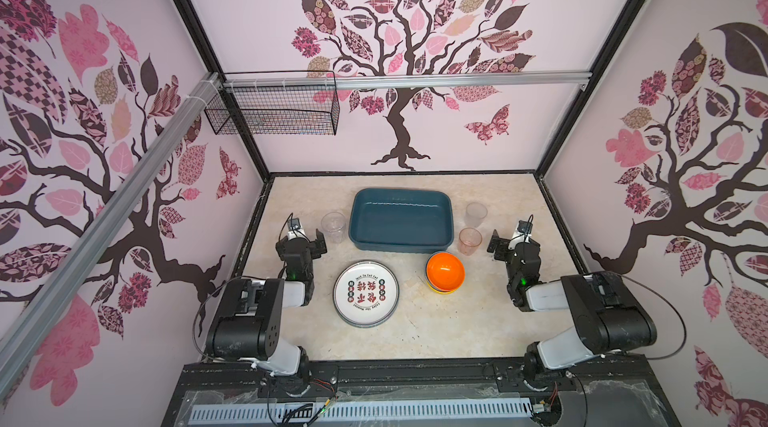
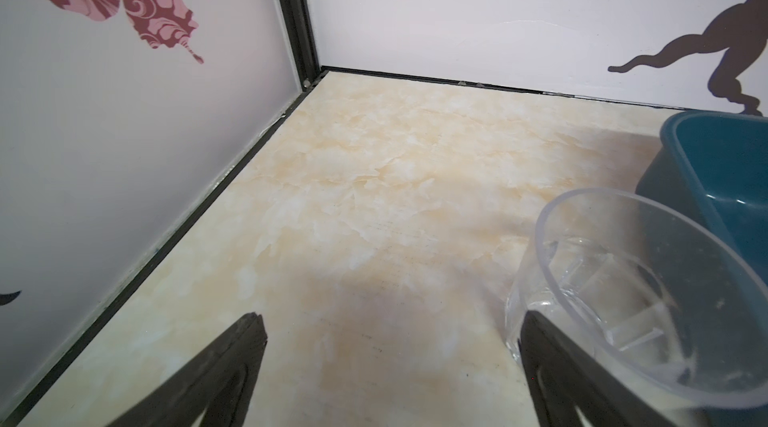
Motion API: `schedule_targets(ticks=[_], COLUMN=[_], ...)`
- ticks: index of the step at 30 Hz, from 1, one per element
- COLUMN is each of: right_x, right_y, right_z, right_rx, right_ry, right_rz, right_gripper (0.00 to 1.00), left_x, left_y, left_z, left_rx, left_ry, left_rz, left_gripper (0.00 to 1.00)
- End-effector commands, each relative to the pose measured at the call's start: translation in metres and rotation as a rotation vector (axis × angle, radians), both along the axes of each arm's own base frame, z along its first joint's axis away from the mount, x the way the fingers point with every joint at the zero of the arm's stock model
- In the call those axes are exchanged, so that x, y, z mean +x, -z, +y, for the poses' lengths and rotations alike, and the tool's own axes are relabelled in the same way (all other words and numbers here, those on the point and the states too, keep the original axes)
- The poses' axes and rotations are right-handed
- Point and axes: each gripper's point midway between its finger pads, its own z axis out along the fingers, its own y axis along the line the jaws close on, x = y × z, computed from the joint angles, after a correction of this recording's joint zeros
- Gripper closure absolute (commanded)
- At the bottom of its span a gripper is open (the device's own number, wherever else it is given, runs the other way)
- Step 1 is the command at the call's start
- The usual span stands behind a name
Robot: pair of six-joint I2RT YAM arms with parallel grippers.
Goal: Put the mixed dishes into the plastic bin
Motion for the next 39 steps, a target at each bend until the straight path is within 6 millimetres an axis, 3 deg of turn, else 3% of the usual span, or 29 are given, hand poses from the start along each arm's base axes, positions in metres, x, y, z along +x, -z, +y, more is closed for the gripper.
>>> schedule_targets(ticks=[1,10,12,15,17,19,21,23,27,30,34,39], right_x=[0.009,-0.006,-0.007,-0.014,-0.011,-0.012,-0.013,-0.016,-0.027,-0.038,-0.053,-0.075], right_y=[-0.033,-0.103,-0.11,-0.099,-0.108,-0.112,-0.114,-0.113,-0.112,-0.11,-0.102,-0.086], right_z=[0.006,0.016,0.02,0.029,0.064,0.084,0.099,0.114,0.148,0.181,0.225,0.281], right_rx=[0.019,0.263,0.38,0.617,0.676,0.742,0.807,0.831,0.69,0.691,0.616,0.51], right_ry=[-0.035,-0.051,-0.043,-0.006,-0.21,-0.31,-0.367,-0.404,-0.453,-0.54,-0.616,-0.703], right_rz=[0.0,-0.094,-0.059,0.052,0.071,0.104,0.16,0.234,0.372,0.469,0.575,0.688], right_gripper=[0.0,0.0,0.0,0.0,0.04,0.16,0.29,0.36,0.4,0.48,0.51,0.51], left_x=[0.0,-0.026,-0.035,-0.047,-0.05,-0.054,-0.062,-0.072,-0.1,-0.118,-0.138,-0.153], left_y=[-0.018,-0.072,-0.081,-0.087,-0.091,-0.095,-0.094,-0.093,-0.079,-0.07,-0.049,-0.028], left_z=[0.014,0.03,0.031,0.023,0.008,-0.008,-0.022,-0.035,-0.055,-0.07,-0.089,-0.1], left_rx=[-0.01,-0.135,-0.246,-0.482,-0.561,-0.602,-0.639,-0.654,-0.683,-0.728,-0.811,-0.89], left_ry=[-0.102,-0.269,-0.326,-0.348,-0.275,-0.183,-0.118,-0.073,-0.009,0.039,0.083,0.08], left_rz=[0.048,0.034,0.026,0.018,0.024,0.033,0.082,0.178,0.376,0.465,0.589,0.656], left_gripper=[0.01,0.01,0.01,0.02,0.01,0.04,0.1,0.2,0.35,0.44,0.5,0.5])
